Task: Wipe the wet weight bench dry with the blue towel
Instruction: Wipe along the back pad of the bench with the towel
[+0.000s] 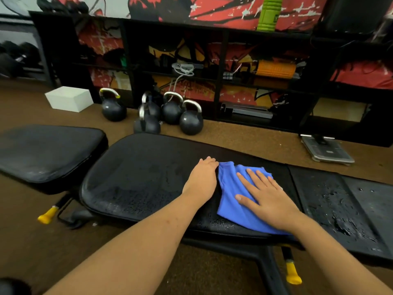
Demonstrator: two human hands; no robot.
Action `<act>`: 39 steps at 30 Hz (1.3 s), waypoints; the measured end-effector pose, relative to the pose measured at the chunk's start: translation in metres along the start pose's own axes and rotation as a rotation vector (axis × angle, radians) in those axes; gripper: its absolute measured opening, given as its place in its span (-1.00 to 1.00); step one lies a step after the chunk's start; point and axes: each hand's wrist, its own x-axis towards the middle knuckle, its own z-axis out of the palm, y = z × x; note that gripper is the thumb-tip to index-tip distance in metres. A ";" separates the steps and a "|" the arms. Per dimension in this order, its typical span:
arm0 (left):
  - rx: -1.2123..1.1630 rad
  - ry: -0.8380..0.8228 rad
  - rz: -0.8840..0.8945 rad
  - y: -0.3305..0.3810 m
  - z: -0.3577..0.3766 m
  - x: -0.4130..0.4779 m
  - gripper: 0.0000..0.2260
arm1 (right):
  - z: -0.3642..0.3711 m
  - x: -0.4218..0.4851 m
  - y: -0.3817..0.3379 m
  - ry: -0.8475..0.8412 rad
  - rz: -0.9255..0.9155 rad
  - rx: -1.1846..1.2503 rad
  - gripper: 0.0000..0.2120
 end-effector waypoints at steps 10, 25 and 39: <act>-0.230 0.159 -0.081 -0.060 -0.107 0.000 -0.69 | 0.003 0.030 -0.027 0.024 0.206 0.006 -0.06; 0.398 -0.070 -0.005 -0.151 -0.159 0.004 -0.69 | 0.010 0.107 -0.335 -0.048 -0.256 0.087 -0.27; 0.610 -0.348 -0.073 -0.181 -0.179 0.020 -0.71 | -0.009 -0.041 -0.050 -0.061 0.225 0.146 -0.36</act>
